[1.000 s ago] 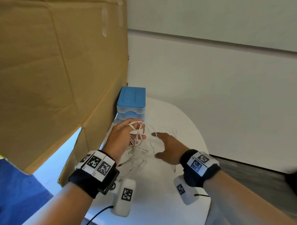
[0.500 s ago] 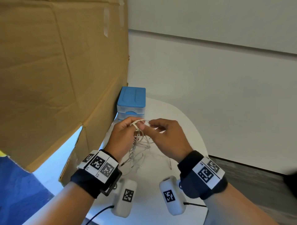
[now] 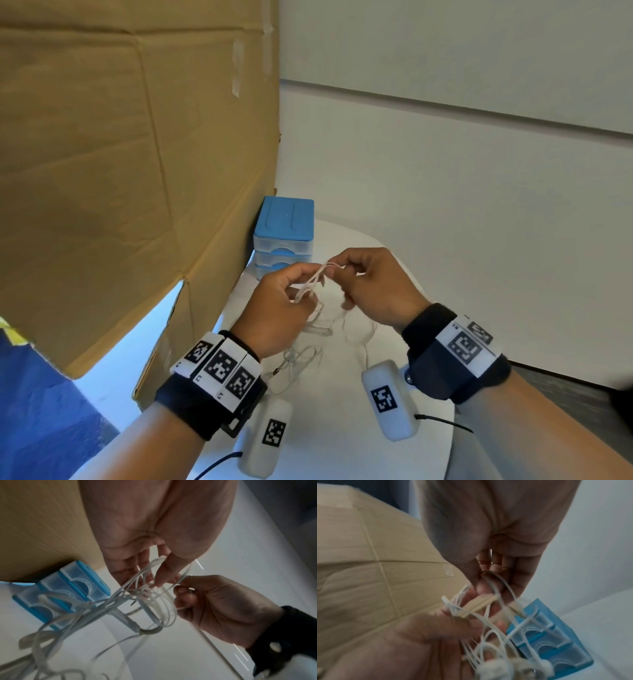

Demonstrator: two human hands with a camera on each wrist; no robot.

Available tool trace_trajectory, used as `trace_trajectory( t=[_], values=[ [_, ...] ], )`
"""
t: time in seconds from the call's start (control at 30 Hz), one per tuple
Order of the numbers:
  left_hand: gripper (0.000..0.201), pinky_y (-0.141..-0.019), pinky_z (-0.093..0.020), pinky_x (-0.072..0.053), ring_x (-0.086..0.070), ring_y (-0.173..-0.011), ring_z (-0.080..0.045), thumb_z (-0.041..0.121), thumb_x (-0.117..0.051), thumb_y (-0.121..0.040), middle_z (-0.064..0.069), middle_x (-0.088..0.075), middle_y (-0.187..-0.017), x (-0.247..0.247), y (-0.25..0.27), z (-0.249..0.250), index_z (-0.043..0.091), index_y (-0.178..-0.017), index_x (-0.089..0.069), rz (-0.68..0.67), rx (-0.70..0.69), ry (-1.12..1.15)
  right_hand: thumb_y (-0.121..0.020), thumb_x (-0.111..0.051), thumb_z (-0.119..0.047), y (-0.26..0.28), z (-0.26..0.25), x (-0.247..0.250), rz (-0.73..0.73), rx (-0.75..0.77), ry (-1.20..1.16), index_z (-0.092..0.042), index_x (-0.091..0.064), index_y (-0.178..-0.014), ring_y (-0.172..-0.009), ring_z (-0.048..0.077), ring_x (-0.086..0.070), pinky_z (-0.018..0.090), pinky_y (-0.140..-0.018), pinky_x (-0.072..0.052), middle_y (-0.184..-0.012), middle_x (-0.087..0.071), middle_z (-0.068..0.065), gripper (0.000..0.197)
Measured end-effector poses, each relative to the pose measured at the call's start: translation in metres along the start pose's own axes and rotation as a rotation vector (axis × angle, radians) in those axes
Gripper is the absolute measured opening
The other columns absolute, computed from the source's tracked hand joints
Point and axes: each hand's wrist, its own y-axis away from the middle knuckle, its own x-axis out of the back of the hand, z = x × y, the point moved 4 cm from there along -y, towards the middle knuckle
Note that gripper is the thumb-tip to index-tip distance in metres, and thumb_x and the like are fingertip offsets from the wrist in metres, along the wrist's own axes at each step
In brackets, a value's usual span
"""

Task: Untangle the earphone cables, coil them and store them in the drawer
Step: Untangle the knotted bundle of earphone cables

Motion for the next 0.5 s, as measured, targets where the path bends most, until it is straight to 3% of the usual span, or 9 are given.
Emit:
trace_trajectory(
  t=[0.07,0.13,0.17,0.27,0.37,0.43,0.5],
  values=[
    [0.023,-0.064,-0.03,-0.052,-0.067,-0.079,-0.017,0.006,-0.069,-0.085,0.003,-0.072,-0.096,0.002,0.0,-0.007,0.028,-0.093,-0.068,0.046,0.048,-0.035,-0.094,-0.064,-0.016,-0.001,-0.007,0.01,0.031,-0.003,-0.057,-0.005,-0.073,-0.084,-0.048,0.008,-0.045,0.018,-0.049,-0.039,-0.063,-0.064,0.014,0.018],
    [0.01,-0.066,-0.035,-0.052,-0.064,-0.07,-0.016,0.018,-0.074,-0.083,0.0,-0.074,-0.083,0.004,0.001,-0.014,0.025,-0.081,-0.067,0.066,0.065,-0.057,-0.093,-0.062,-0.01,-0.001,-0.016,0.022,0.039,-0.027,-0.109,0.0,-0.071,-0.082,-0.039,0.001,-0.041,0.009,-0.044,-0.032,-0.045,-0.053,-0.012,0.018],
    [0.01,-0.069,-0.037,-0.051,-0.064,-0.067,-0.015,0.022,-0.075,-0.082,-0.002,-0.074,-0.078,0.004,0.001,-0.016,0.024,-0.077,-0.067,0.052,0.064,-0.064,-0.093,-0.06,-0.006,-0.001,-0.021,0.027,0.037,-0.037,-0.128,0.001,-0.069,-0.08,-0.036,0.0,-0.042,0.008,-0.042,-0.031,-0.039,-0.048,-0.017,0.017],
    [0.012,-0.073,-0.031,-0.05,-0.064,-0.067,-0.01,0.027,-0.076,-0.081,0.0,-0.074,-0.073,0.003,0.003,-0.014,0.019,-0.077,-0.069,-0.044,0.067,-0.062,-0.088,-0.054,0.001,-0.003,-0.031,0.042,0.086,-0.055,-0.167,-0.002,-0.064,-0.069,-0.035,0.002,-0.04,0.016,-0.043,-0.03,-0.036,-0.045,-0.018,0.022],
    [0.015,-0.074,-0.029,-0.051,-0.063,-0.067,-0.008,0.028,-0.083,-0.073,0.003,-0.073,-0.072,0.002,0.003,-0.013,0.024,-0.075,-0.068,-0.094,0.059,-0.068,-0.084,-0.053,-0.001,-0.009,-0.032,0.06,0.259,-0.06,-0.257,-0.009,-0.061,-0.06,-0.045,0.011,-0.031,0.021,-0.046,-0.026,-0.043,-0.037,-0.011,0.026],
    [0.024,-0.073,-0.033,-0.052,-0.06,-0.065,-0.008,0.033,-0.088,-0.064,0.005,-0.07,-0.069,0.002,0.003,-0.014,0.026,-0.07,-0.066,-0.089,0.058,-0.085,-0.083,-0.053,-0.003,-0.013,-0.031,0.074,0.375,-0.056,-0.345,-0.013,-0.06,-0.056,-0.048,0.013,-0.029,0.021,-0.045,-0.025,-0.046,-0.033,-0.007,0.03],
    [0.031,-0.075,-0.04,-0.055,-0.06,-0.067,-0.013,0.037,-0.09,-0.058,0.0,-0.071,-0.071,0.002,0.003,-0.014,0.025,-0.068,-0.064,-0.099,0.062,-0.092,-0.084,-0.054,-0.003,-0.015,-0.028,0.082,0.458,-0.063,-0.386,-0.014,-0.06,-0.056,-0.05,0.012,-0.033,0.018,-0.044,-0.028,-0.042,-0.039,-0.013,0.031]
  ],
)
